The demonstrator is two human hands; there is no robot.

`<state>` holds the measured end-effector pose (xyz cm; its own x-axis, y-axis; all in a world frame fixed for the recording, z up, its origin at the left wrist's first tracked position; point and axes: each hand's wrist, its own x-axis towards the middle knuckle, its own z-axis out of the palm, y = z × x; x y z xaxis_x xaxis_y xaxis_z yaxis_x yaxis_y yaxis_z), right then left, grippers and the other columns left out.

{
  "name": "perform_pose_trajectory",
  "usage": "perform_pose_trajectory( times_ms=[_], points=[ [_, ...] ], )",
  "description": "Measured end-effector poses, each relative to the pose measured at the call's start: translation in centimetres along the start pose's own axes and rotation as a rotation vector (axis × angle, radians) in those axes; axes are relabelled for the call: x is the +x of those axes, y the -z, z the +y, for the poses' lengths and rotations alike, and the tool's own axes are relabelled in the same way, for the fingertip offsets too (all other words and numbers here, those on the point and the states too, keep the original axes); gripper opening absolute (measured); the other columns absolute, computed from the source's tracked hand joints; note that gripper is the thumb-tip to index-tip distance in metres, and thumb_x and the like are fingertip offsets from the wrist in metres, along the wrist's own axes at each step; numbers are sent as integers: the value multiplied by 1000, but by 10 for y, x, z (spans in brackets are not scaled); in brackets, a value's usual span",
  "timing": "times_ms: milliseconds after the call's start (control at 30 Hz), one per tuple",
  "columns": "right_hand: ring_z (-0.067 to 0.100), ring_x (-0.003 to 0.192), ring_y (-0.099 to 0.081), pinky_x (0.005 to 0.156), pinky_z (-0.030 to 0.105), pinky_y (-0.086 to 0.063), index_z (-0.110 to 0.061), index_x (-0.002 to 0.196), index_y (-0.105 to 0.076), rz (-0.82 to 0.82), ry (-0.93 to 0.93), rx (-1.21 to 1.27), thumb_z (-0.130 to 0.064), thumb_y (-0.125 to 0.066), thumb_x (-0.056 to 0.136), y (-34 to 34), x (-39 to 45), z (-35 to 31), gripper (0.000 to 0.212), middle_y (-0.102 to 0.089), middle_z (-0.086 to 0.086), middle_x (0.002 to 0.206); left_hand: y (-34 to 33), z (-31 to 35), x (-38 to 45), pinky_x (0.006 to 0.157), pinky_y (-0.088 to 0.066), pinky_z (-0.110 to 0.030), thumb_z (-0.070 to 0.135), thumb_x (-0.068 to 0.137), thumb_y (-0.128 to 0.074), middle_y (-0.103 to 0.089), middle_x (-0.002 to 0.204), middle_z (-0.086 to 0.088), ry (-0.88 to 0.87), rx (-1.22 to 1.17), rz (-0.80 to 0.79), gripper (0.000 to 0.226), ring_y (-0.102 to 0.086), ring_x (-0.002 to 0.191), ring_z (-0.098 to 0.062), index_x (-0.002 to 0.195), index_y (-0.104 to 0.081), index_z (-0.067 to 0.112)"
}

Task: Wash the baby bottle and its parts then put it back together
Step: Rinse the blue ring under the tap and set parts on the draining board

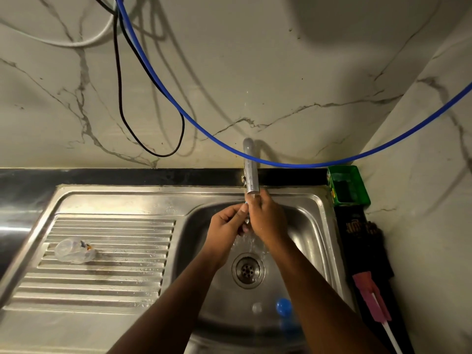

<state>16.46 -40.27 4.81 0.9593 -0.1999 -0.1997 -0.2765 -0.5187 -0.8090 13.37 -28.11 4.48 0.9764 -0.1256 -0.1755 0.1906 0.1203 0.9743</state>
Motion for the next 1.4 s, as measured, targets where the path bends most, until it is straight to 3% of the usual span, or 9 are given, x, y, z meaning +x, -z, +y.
perform_pose_trajectory(
  times_ms=[67, 200, 300, 533, 700, 767, 1067, 1200, 1400],
  points=[
    [13, 75, -62, 66, 27, -44, -23, 106, -67, 59, 91, -101, -45, -42, 107, -1, 3, 4, 33, -63, -7, 80, 1, -1, 3, 67, -46, -30, 21, 106, -56, -66, 77, -6, 53, -83, 0, 27, -53, 65, -15, 113, -76, 4],
    [19, 78, -61, 68, 29, -47, -10, 112, -68, -70, -346, 414, -41, -41, 109, -1, 10, -9, 41, -65, 8, 91, 1, -3, 4, 62, -45, -25, 24, 100, -60, -67, 80, -9, 79, -220, 19, 29, -47, 60, -11, 113, -76, 4],
    [13, 54, -47, 50, 24, -41, -12, 102, -64, -264, -450, 317, -50, -33, 109, 2, 11, -13, 49, -55, 4, 68, 2, -4, 0, 65, -50, -27, 16, 106, -54, -67, 77, -8, 52, -192, 29, 28, -54, 61, -11, 116, -73, -2],
    [17, 86, -66, 77, 32, -53, -19, 115, -69, -121, 101, -90, -48, -37, 109, 5, 11, 3, 43, -69, 1, 95, 3, 2, 7, 61, -43, -25, 27, 106, -54, -61, 75, -4, 203, -230, -12, 27, -49, 62, -11, 105, -73, 7],
    [15, 82, -63, 68, 24, -51, -8, 123, -65, -93, -109, 237, -35, -38, 111, -6, 16, 2, 41, -69, 15, 109, -2, 2, 9, 51, -43, -17, 31, 94, -62, -61, 81, -3, 390, -647, -14, 31, -47, 55, -5, 111, -73, 8],
    [15, 87, -64, 69, 22, -50, -9, 123, -67, -31, 1, 178, -34, -42, 110, -5, 9, 7, 38, -68, 7, 103, -2, -1, 9, 54, -46, -18, 35, 92, -65, -62, 80, -4, 445, -725, -3, 36, -51, 62, -7, 110, -77, 7],
    [20, 96, -70, 80, 24, -48, -17, 123, -69, -121, 229, -127, -50, -34, 108, 18, 7, 17, 51, -72, 3, 101, 4, -3, 14, 58, -50, -19, 36, 100, -64, -67, 87, -5, 510, -486, -58, 35, -53, 65, -9, 118, -71, 7],
    [15, 89, -70, 76, 29, -57, -26, 130, -56, -109, 243, -250, -81, -28, 94, 10, -3, 11, 71, -71, -3, 101, 3, -4, 21, 70, -57, -23, 30, 95, -64, -69, 91, -9, 449, -548, -41, 39, -62, 76, -11, 120, -71, 2],
    [9, 81, -62, 65, 20, -44, -13, 126, -64, -35, -62, 136, -39, -39, 111, 1, 7, 0, 40, -71, 9, 110, -8, -13, 13, 67, -51, -21, 35, 100, -59, -56, 78, -3, 372, -589, 6, 39, -54, 69, -8, 123, -67, 4]
  ],
)
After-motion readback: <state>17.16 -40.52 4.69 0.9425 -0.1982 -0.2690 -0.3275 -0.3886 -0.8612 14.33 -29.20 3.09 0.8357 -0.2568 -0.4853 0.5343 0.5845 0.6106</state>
